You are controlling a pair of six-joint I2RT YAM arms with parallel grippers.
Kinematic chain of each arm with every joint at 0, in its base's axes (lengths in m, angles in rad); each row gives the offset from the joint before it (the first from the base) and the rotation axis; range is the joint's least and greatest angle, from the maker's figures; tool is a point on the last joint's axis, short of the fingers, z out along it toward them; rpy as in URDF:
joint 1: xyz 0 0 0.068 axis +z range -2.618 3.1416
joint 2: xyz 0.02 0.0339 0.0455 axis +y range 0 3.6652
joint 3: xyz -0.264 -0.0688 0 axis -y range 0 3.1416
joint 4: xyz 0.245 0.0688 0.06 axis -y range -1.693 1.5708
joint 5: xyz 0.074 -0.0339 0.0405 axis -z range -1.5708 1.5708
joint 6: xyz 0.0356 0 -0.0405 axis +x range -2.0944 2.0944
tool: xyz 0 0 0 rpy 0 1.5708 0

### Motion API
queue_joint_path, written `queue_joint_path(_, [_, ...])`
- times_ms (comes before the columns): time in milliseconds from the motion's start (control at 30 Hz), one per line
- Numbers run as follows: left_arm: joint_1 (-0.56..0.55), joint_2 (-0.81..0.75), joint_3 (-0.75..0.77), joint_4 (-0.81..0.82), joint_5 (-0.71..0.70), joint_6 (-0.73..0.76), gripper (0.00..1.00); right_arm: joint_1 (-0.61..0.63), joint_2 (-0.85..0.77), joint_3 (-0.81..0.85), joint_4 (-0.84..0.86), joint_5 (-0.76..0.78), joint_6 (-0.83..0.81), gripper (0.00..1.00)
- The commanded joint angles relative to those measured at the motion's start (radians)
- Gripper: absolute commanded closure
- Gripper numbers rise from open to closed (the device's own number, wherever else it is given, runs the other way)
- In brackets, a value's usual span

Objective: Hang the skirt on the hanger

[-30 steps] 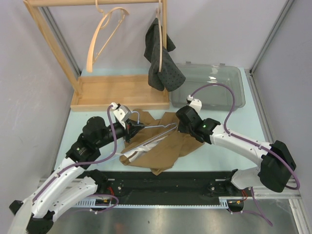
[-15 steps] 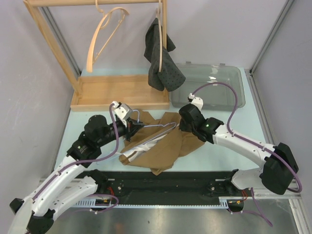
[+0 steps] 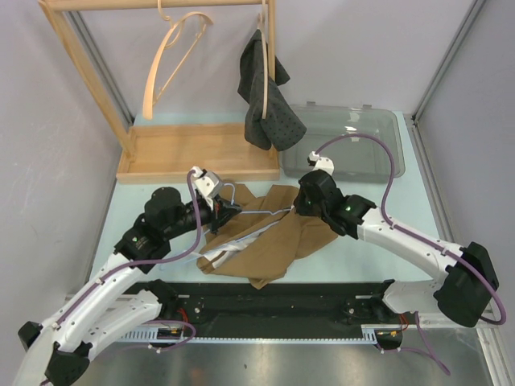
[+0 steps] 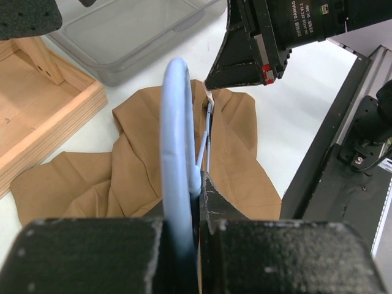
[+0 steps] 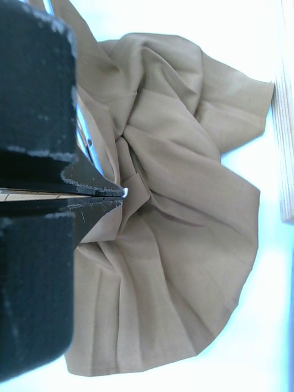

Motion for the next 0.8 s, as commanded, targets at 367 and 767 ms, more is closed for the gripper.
queue_joint_path(367, [-0.001, -0.042, 0.031, 0.056, 0.031, -0.005, 1.00, -0.004, -0.052, -0.005, 0.059, -0.095, -0.094, 1.00])
queue_joint_path(767, [-0.001, -0.052, 0.025, 0.084, 0.068, -0.030, 1.00, -0.015, -0.089, -0.027, 0.087, -0.148, -0.114, 1.00])
